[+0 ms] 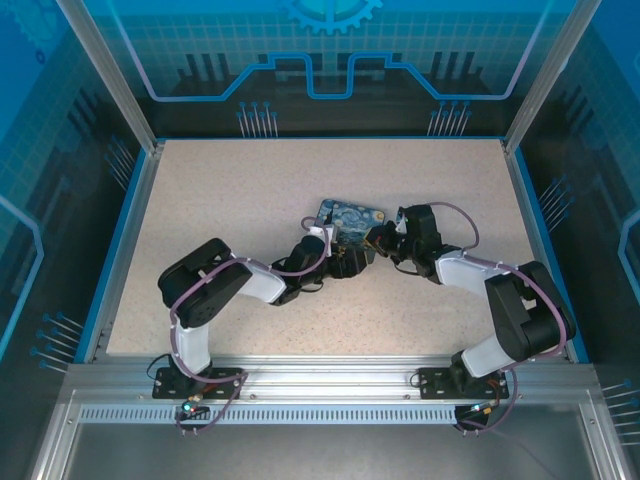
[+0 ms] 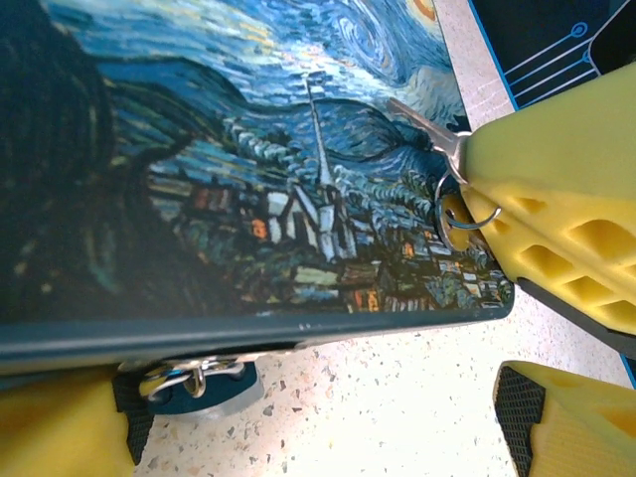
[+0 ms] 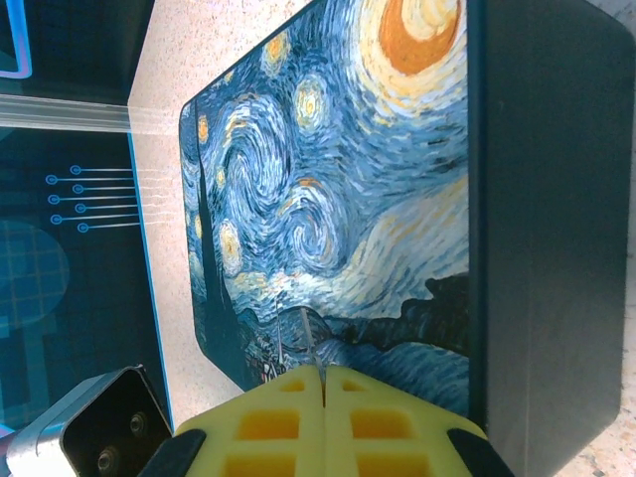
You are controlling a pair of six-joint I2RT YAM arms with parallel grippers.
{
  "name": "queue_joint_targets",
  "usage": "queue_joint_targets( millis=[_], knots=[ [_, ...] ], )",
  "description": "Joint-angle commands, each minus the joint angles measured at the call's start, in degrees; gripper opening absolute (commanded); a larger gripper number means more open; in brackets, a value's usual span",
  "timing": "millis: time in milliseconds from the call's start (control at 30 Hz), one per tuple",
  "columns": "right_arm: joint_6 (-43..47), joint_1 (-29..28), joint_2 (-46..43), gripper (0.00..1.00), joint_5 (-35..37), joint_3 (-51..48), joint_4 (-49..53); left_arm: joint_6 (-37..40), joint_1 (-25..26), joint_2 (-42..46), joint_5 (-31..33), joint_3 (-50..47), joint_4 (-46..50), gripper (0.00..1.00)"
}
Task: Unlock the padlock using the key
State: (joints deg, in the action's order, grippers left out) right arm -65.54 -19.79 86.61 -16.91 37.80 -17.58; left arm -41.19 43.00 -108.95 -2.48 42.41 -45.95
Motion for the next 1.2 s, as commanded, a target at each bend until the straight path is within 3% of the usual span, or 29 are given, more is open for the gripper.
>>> queue_joint_targets(
  millis=[0, 400, 867, 1167],
  knots=[
    [0.32, 0.93, 0.76, 0.0, -0.04, 0.43, 1.31, -2.5, -0.17, -2.01, -2.0, -1.03, -4.51, 0.86],
    [0.41, 1.16, 0.82, 0.0, -0.26, 0.61, 1.4, -4.99, 1.98, 0.84, -1.79, -3.39, -8.66, 0.82],
    [0.59, 1.25, 0.58, 0.0, -0.4, 0.89, 1.81, -9.34, 1.95, -3.84, 4.9, -3.76, -14.35, 0.81],
    [0.67, 1.3, 0.4, 0.0, -0.56, 1.0, 1.81, -14.48, 2.06, -7.42, 5.11, -4.33, -22.16, 0.76]
  ],
)
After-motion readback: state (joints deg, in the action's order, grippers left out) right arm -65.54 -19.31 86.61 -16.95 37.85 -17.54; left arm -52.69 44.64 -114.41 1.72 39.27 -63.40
